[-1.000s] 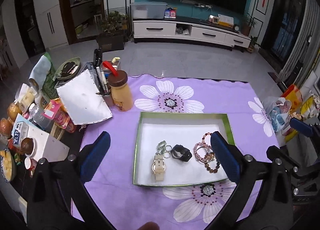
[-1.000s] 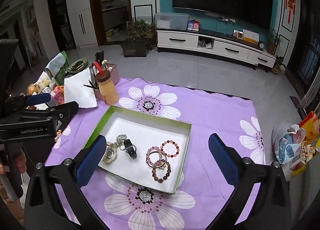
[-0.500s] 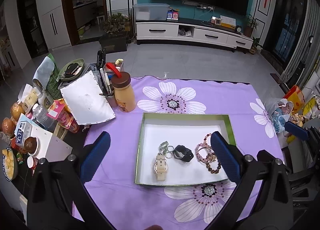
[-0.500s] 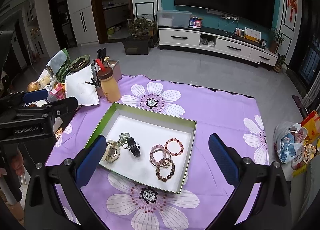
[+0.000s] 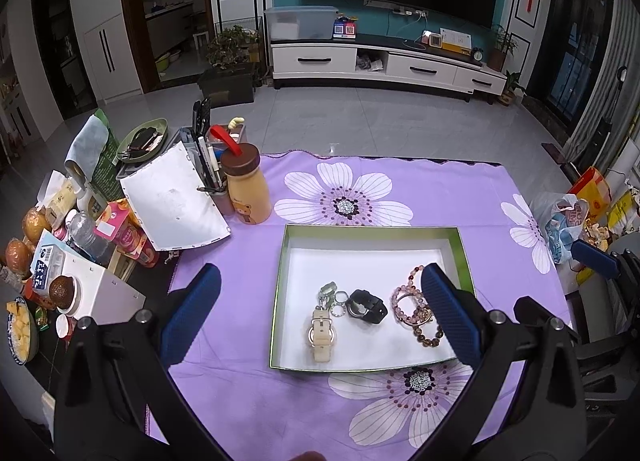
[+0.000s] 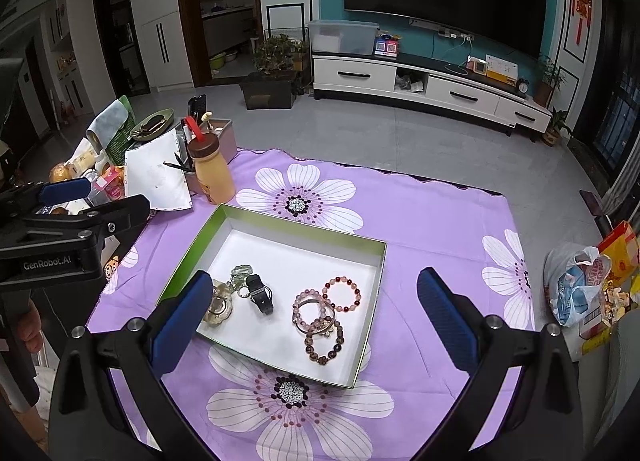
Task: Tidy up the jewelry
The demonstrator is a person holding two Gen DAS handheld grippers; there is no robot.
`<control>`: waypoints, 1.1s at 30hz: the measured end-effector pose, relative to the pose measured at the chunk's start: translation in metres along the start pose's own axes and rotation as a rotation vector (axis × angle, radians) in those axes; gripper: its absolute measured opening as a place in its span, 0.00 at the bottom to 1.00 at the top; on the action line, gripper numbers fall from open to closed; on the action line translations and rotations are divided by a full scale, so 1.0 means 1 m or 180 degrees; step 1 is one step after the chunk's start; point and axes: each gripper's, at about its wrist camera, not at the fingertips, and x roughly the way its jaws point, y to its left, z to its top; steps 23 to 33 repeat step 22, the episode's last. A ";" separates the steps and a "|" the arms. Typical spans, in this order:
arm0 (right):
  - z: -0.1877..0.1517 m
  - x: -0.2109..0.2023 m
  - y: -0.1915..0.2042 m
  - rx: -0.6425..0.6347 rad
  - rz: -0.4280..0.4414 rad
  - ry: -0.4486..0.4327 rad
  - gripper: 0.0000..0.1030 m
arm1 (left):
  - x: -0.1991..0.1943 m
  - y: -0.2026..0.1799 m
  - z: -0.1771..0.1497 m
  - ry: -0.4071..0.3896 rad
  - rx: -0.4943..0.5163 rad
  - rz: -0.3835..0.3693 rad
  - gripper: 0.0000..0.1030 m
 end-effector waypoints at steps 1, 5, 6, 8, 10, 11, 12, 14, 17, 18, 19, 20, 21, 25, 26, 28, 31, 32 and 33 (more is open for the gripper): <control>-0.001 0.001 -0.001 0.0005 0.0000 0.0000 0.99 | 0.000 0.000 0.000 0.0000 -0.0002 -0.0004 0.98; -0.001 0.001 -0.001 0.0003 -0.0001 -0.0002 0.99 | 0.001 0.000 0.000 -0.0004 -0.0006 -0.0020 0.98; -0.002 0.001 -0.002 0.0001 -0.0004 -0.0003 0.99 | 0.002 0.000 0.000 -0.0008 0.0002 -0.0010 0.98; -0.001 0.001 -0.001 0.0003 -0.0001 0.0000 0.99 | 0.003 -0.002 -0.001 -0.0011 0.0031 0.0022 0.98; -0.002 0.001 -0.002 0.0007 -0.0003 0.0005 0.99 | 0.003 -0.003 0.000 -0.0007 0.0031 0.0028 0.98; -0.002 0.001 -0.002 0.0010 -0.0002 0.0005 0.99 | 0.004 -0.003 0.000 -0.0009 0.0030 0.0030 0.98; -0.003 0.001 -0.003 0.0011 -0.0004 0.0008 0.99 | 0.003 -0.003 0.000 -0.0010 0.0035 0.0030 0.98; -0.003 0.001 -0.003 0.0008 -0.0007 0.0006 0.99 | 0.004 -0.004 -0.001 -0.0009 0.0043 0.0047 0.98; -0.004 0.001 -0.003 0.0012 -0.0016 0.0004 0.99 | 0.005 -0.002 -0.001 -0.0004 0.0037 0.0062 0.98; -0.004 0.002 -0.003 0.0014 -0.0018 0.0005 0.99 | 0.005 -0.002 -0.001 -0.0004 0.0035 0.0062 0.98; -0.003 0.002 -0.003 0.0012 -0.0018 0.0005 0.99 | 0.005 -0.003 -0.001 -0.0006 0.0033 0.0077 0.98; -0.003 0.002 -0.003 0.0011 -0.0020 0.0005 0.99 | 0.005 -0.002 -0.001 -0.0004 0.0031 0.0083 0.98; -0.003 0.002 -0.004 0.0009 -0.0024 0.0006 0.99 | 0.006 -0.002 -0.001 0.0003 0.0031 0.0078 0.98; -0.003 0.002 -0.003 0.0009 -0.0023 0.0007 0.99 | 0.006 -0.003 -0.001 0.0007 0.0030 0.0075 0.98; -0.003 0.002 -0.003 0.0009 -0.0023 0.0007 0.99 | 0.006 -0.003 -0.001 0.0007 0.0030 0.0075 0.98; -0.003 0.002 -0.003 0.0009 -0.0023 0.0007 0.99 | 0.006 -0.003 -0.001 0.0007 0.0030 0.0075 0.98; -0.003 0.002 -0.003 0.0009 -0.0023 0.0007 0.99 | 0.006 -0.003 -0.001 0.0007 0.0030 0.0075 0.98; -0.003 0.002 -0.003 0.0009 -0.0023 0.0007 0.99 | 0.006 -0.003 -0.001 0.0007 0.0030 0.0075 0.98; -0.003 0.002 -0.003 0.0009 -0.0023 0.0007 0.99 | 0.006 -0.003 -0.001 0.0007 0.0030 0.0075 0.98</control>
